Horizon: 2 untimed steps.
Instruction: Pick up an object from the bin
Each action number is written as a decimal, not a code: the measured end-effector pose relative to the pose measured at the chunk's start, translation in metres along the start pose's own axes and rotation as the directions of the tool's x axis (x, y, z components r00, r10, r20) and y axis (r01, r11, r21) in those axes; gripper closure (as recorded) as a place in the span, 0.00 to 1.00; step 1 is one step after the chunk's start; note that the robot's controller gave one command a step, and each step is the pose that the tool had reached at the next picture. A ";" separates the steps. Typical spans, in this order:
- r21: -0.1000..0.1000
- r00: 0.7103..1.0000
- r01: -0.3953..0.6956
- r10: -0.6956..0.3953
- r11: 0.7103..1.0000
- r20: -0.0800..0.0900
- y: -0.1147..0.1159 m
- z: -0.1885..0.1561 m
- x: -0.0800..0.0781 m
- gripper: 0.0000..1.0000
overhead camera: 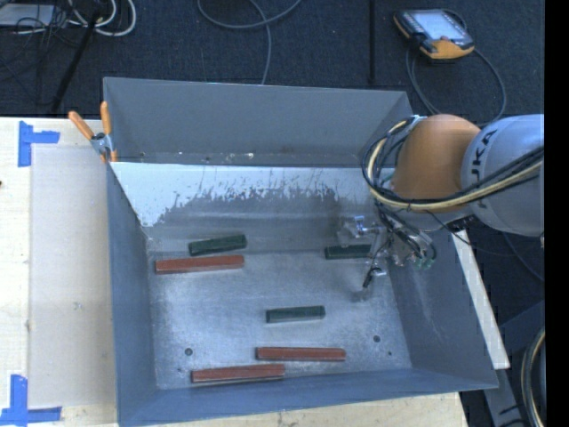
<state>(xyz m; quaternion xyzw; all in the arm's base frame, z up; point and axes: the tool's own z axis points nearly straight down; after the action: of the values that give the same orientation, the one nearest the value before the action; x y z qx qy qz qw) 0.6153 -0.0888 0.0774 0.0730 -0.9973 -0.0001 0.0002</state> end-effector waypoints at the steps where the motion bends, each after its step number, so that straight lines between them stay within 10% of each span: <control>1: 0.000 0.967 -0.254 0.254 0.967 0.004 0.033 0.005 -0.003 1.00; 2: 0.000 0.967 -0.253 0.253 0.967 0.004 0.033 0.005 -0.003 1.00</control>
Offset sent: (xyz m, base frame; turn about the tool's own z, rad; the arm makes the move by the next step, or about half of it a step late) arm 0.0000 0.0000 0.0000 0.0000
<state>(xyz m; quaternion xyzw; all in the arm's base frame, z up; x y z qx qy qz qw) 0.6140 -0.0559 0.0722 -0.0549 -0.9985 -0.0001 -0.0018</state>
